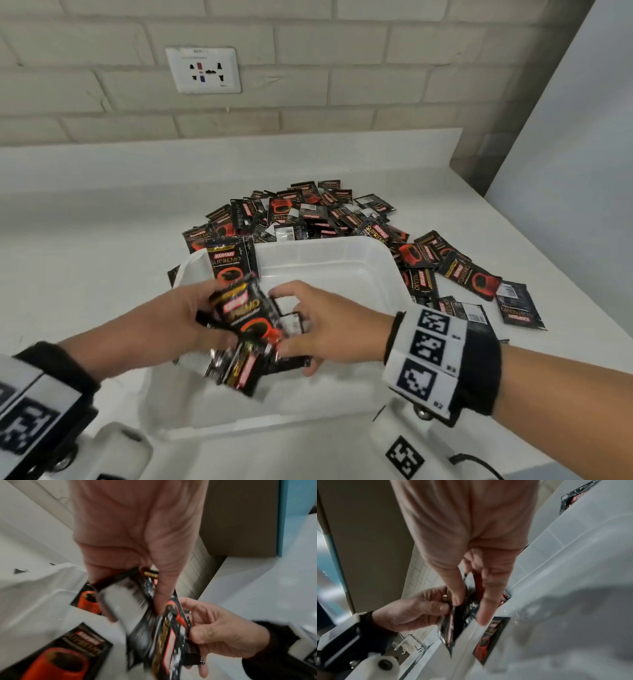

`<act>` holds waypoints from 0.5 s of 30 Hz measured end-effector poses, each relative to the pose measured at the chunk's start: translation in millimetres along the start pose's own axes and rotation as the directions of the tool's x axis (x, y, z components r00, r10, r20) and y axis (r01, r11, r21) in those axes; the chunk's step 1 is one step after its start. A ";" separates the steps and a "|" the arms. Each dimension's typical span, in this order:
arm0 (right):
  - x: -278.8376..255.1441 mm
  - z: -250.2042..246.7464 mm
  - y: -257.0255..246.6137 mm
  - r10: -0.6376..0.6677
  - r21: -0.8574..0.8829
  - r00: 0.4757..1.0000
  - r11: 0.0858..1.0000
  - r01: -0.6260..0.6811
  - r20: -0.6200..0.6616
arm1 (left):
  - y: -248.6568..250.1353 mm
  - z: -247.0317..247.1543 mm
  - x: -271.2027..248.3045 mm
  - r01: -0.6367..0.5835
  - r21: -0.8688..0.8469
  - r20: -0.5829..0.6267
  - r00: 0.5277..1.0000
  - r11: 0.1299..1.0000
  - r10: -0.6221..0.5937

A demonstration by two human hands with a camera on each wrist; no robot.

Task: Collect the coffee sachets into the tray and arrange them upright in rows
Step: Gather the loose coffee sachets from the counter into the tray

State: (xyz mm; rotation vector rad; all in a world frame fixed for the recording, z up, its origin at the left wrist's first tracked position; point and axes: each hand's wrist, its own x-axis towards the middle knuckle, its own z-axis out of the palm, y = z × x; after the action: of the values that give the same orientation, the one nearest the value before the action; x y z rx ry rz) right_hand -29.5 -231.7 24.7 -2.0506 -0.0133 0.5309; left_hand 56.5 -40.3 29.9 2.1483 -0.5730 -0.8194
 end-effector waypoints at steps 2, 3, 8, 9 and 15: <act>-1.8 6.0 3.5 0.014 -0.145 0.997 0.989 -0.004 0.073 | -13.4 0.5 -0.9 0.118 0.173 0.108 0.985 0.978 -0.138; -3.3 9.1 6.2 0.006 -0.224 0.993 0.974 0.020 0.115 | -16.9 0.5 -1.2 0.138 0.335 0.105 0.978 0.932 -0.183; -12.8 10.6 8.7 0.015 -0.475 0.976 0.875 0.092 0.217 | -5.1 5.2 -9.3 -0.007 0.601 0.100 0.993 0.799 -0.067; -16.8 3.1 7.3 0.004 -0.463 0.988 0.883 0.070 0.157 | -3.2 6.0 -11.1 -0.061 0.602 0.136 0.990 0.796 -0.027; -81.3 -71.2 24.5 0.007 -0.358 0.909 0.918 -0.171 -0.416 | -3.9 -9.8 -16.2 -0.190 0.533 0.166 0.979 0.825 0.118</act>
State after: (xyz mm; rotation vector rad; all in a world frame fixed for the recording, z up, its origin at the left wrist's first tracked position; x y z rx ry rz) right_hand -81.4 -321.3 64.2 -2.5298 0.2469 0.1470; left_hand 52.8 -23.1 37.9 2.5247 -1.1506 -0.7666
